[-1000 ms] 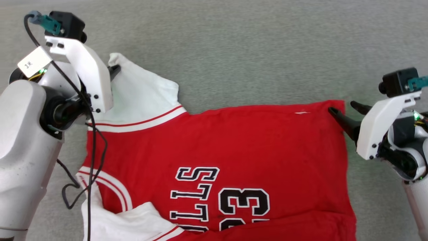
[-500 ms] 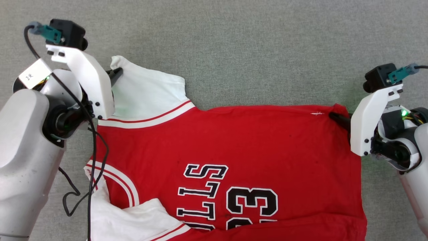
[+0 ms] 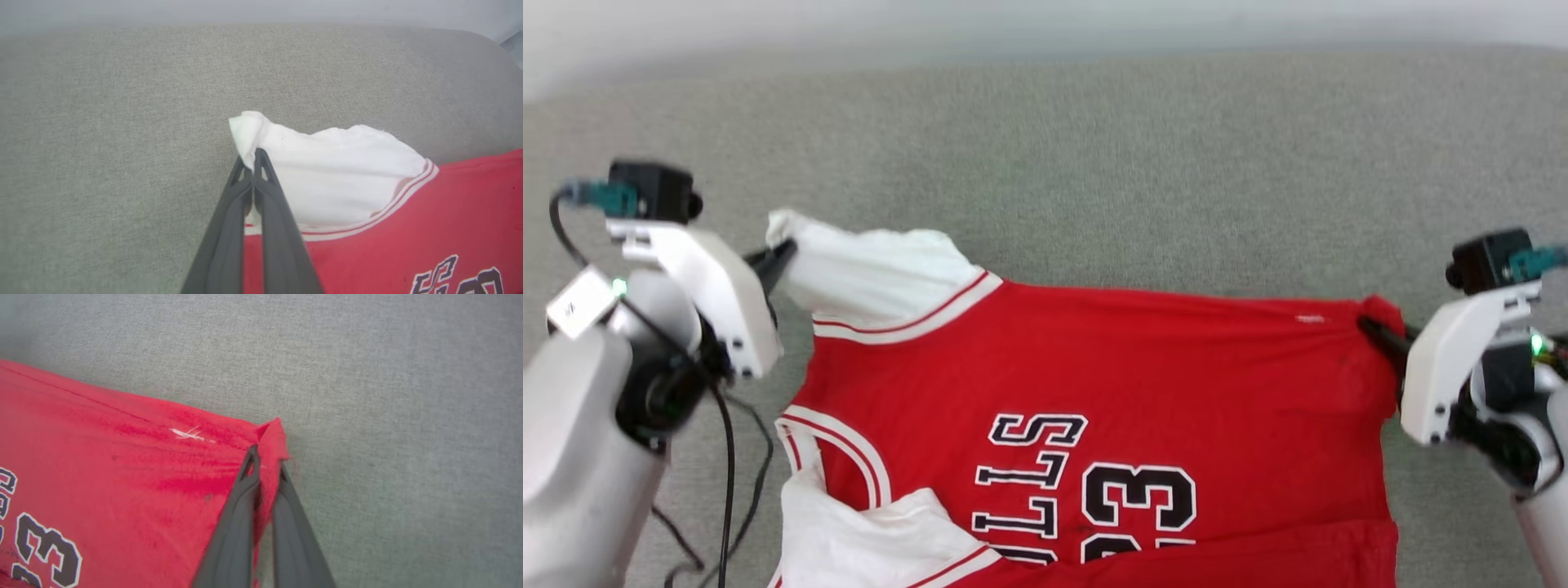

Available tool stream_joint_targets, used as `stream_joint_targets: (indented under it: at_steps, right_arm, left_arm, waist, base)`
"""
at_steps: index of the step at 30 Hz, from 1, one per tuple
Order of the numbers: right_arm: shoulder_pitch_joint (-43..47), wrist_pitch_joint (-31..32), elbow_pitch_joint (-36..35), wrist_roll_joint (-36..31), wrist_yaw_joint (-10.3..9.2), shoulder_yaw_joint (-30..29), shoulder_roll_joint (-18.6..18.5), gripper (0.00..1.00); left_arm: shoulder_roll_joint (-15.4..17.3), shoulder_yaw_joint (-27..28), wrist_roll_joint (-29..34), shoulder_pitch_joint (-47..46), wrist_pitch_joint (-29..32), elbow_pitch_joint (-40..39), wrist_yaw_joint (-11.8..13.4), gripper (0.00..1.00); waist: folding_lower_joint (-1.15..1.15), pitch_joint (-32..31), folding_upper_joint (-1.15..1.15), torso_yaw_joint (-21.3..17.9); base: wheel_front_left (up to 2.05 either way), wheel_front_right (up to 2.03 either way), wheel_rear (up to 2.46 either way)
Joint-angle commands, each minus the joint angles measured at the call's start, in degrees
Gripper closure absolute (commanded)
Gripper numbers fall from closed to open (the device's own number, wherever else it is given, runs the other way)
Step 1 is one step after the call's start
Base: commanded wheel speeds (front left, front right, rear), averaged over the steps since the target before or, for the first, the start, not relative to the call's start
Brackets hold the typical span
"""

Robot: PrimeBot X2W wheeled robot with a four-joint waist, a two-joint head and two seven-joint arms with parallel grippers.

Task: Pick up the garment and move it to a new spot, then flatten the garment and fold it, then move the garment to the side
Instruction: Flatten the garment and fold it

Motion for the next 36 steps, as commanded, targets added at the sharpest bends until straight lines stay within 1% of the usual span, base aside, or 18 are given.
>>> stream_joint_targets:
  at_steps: [1,4,8,11,18,21,25,28,31,32,33,34,36]
  right_arm:
    - [2.4,-0.9,-0.8,-0.6,-0.12,-1.0,0.2,1.00]
    - [7.4,-2.5,-2.5,-2.3,-0.12,-3.0,1.2,1.00]
    - [14.1,-4.3,-4.1,-3.8,-0.12,-5.8,2.8,1.00]
    - [18.7,-4.4,-4.5,-3.9,-0.12,-8.0,4.4,1.00]
    - [25.8,-6.3,-6.1,-5.3,-0.12,-11.3,7.2,1.00]
    - [28.2,-6.8,-7.1,-5.6,-0.12,-12.1,8.3,1.00]
    - [31.0,-7.4,-7.8,-5.9,-0.12,-12.7,9.4,1.00]
    - [33.2,-7.5,-7.8,-6.3,-0.11,-12.6,10.8,1.00]
    - [34.7,-8.1,-6.6,-6.7,-0.11,-12.2,12.0,1.00]
    - [34.9,-8.5,-6.1,-6.7,-0.11,-12.1,12.3,0.80]
    - [35.0,-9.1,-5.8,-6.6,-0.12,-12.1,12.8,0.49]
    - [35.1,-9.6,-5.5,-6.6,-0.11,-12.1,13.1,0.00]
    - [34.9,-11.1,-5.3,-6.8,-0.12,-12.0,13.7,0.00]
  left_arm:
    - [0.5,0.7,-0.5,3.2,-1.1,-1.2,0.7,1.00]
    - [1.3,1.6,-1.3,9.6,-3.2,-4.6,2.4,1.00]
    - [1.3,2.8,-2.6,19.0,-5.9,-8.9,5.0,1.00]
    - [0.8,3.0,-3.8,25.0,-6.9,-11.8,6.6,1.00]
    - [0.1,4.0,-6.3,37.4,-8.8,-17.1,10.3,1.00]
    - [-0.6,3.7,-7.2,40.8,-9.1,-18.4,11.0,1.00]
    - [-1.5,3.3,-7.7,42.9,-9.5,-18.2,11.2,1.00]
    - [-2.6,2.5,-8.2,43.7,-9.9,-16.7,10.7,1.00]
    - [-3.9,1.5,-8.4,43.4,-10.1,-14.5,9.6,1.00]
    - [-4.4,1.1,-8.5,43.1,-10.0,-13.7,9.3,1.00]
    - [-5.1,0.9,-8.6,42.6,-10.5,-13.0,8.9,1.00]
    - [-5.5,0.7,-8.4,42.2,-10.9,-12.3,8.5,0.89]
    - [-6.1,0.1,-7.8,41.5,-11.4,-10.8,8.0,0.40]
  waist:
    - [0.00,-2.6,0.00,0.9]
    - [0.00,-4.4,0.00,1.5]
    - [0.00,-6.3,0.00,2.5]
    - [0.00,-7.4,0.00,3.4]
    - [0.00,-9.2,0.00,3.6]
    - [0.00,-9.6,0.00,3.7]
    - [0.00,-9.9,0.00,3.9]
    - [0.00,-10.1,0.00,3.9]
    - [0.00,-10.2,0.00,3.8]
    - [0.00,-10.2,0.00,3.7]
    - [0.00,-10.2,0.00,3.7]
    - [0.00,-10.3,0.00,3.7]
    - [0.00,-10.4,0.00,3.7]
  base:
    - [0.00,0.00,0.00]
    - [0.00,0.00,0.00]
    - [0.00,0.00,0.00]
    - [0.00,0.00,0.00]
    - [0.00,0.00,0.00]
    - [0.00,0.00,0.00]
    - [0.00,0.00,0.00]
    - [0.00,0.00,0.00]
    - [0.00,0.00,0.00]
    - [0.00,0.00,0.00]
    - [0.00,0.00,0.00]
    - [0.00,0.00,0.00]
    - [0.00,0.00,0.00]
